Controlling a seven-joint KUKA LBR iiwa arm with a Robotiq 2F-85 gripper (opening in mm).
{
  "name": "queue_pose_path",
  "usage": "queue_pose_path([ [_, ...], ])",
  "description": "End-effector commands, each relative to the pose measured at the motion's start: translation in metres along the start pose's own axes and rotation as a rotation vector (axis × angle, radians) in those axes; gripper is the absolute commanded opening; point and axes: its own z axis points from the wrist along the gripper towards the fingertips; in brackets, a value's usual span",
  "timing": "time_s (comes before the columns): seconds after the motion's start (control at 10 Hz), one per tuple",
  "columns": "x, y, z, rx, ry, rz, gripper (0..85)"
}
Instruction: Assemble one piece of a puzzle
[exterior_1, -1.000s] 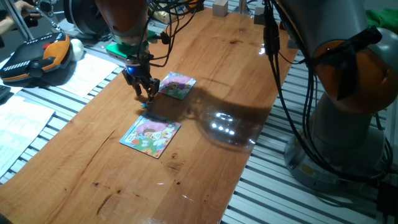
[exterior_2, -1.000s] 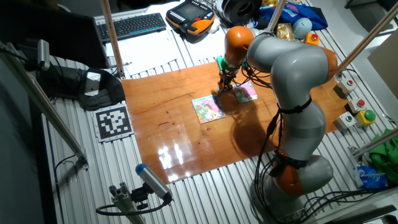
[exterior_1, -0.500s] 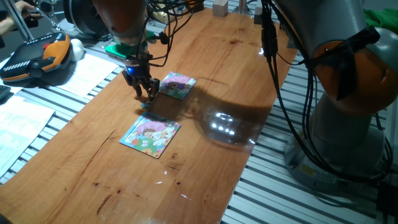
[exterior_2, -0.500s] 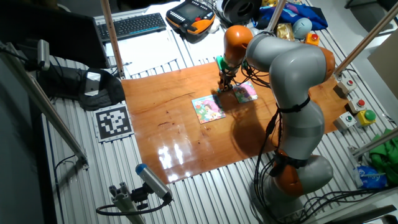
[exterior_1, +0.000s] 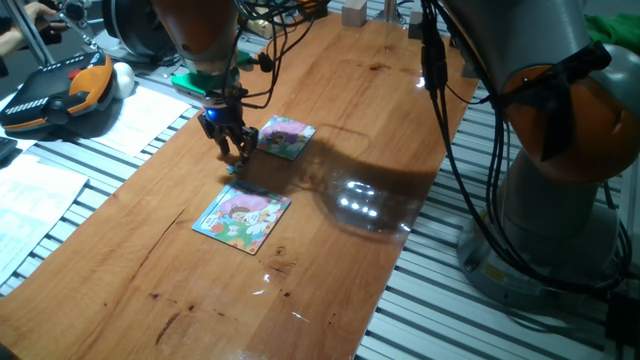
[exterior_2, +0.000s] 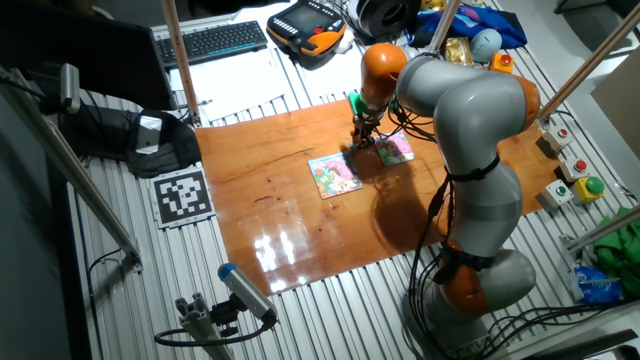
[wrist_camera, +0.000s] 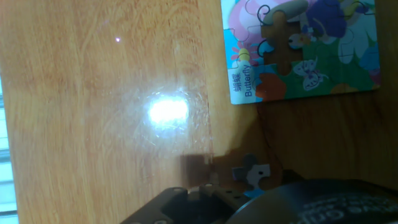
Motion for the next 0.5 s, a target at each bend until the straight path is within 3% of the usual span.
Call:
queue_pose_path([
  [0.0,0.0001,-0.0001,0.0006,0.0,-0.002,0.0,51.0],
  [0.4,-0.0009,0.0003,0.0017,0.0,0.002,0.002,51.0],
])
